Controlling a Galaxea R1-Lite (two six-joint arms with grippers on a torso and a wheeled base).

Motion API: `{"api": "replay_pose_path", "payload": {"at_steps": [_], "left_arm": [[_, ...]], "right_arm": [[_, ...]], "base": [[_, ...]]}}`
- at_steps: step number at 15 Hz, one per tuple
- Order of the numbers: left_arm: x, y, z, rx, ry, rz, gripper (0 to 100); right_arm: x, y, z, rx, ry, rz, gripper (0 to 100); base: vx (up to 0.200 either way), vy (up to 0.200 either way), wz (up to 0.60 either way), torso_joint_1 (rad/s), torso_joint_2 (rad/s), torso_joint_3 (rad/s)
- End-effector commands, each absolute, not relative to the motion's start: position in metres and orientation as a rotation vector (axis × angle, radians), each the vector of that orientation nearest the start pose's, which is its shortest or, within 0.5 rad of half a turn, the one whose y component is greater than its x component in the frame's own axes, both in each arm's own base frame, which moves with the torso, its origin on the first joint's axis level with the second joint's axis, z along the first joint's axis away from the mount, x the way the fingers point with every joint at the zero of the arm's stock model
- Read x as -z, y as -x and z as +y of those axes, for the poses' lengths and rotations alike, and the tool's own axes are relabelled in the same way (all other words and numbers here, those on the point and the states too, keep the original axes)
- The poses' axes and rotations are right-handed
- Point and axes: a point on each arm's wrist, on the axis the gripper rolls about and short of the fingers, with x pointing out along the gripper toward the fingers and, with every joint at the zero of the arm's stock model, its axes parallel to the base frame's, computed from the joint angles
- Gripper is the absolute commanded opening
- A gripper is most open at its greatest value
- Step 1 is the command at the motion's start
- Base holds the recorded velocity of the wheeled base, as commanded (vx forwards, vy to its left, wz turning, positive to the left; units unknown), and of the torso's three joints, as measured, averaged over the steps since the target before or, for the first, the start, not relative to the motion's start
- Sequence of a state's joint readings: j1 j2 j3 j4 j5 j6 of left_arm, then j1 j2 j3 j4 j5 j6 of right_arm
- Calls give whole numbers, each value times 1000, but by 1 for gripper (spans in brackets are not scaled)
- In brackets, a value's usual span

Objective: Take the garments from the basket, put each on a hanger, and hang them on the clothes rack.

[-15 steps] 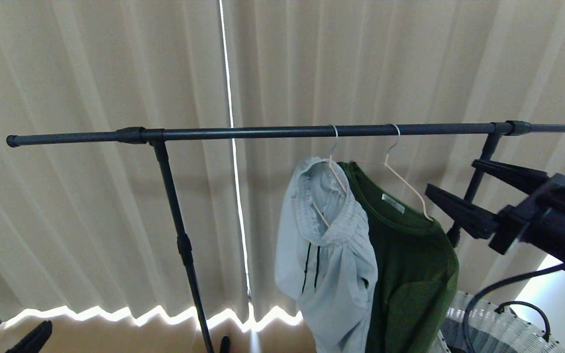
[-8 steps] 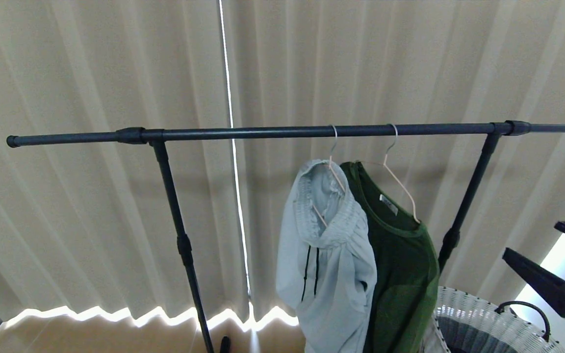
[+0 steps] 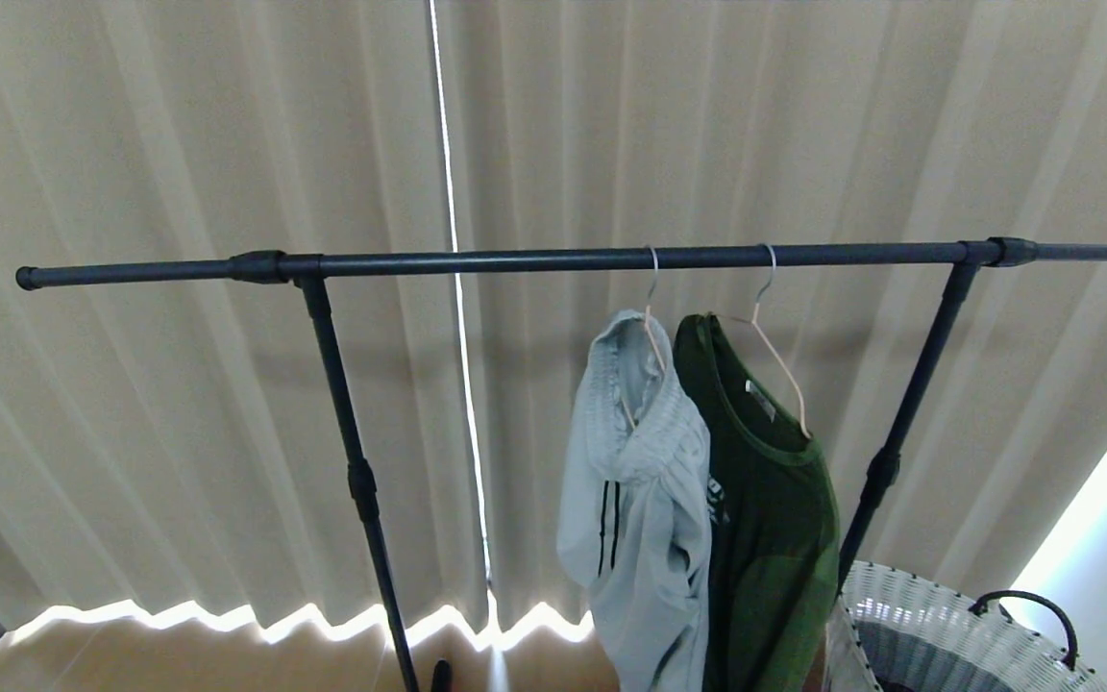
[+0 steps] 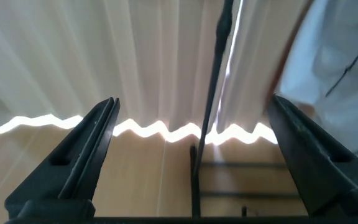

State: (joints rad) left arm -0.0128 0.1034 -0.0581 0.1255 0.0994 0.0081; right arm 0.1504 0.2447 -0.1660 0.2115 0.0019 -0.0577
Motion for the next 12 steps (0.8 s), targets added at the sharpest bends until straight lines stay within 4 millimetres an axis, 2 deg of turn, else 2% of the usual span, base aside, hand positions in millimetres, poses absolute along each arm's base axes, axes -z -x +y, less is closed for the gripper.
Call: {"api": "replay_pose_path", "payload": {"at_steps": [1, 6, 12], "left_arm": [[-76, 26, 2, -90, -20, 87, 100], [-76, 27, 1, -49, -14, 77, 100], [-76, 27, 1, -53, 28, 74, 100]], "right_arm": [[-94, 28, -6, -73, 44, 193, 100], [-86, 23, -5, -37, -53, 189, 100], [-89, 15, -5, 198, -22, 295, 100]], "base": [[0, 0, 0, 0, 0, 0], [0, 0, 0, 0, 0, 0], [0, 0, 0, 0, 0, 0]]}}
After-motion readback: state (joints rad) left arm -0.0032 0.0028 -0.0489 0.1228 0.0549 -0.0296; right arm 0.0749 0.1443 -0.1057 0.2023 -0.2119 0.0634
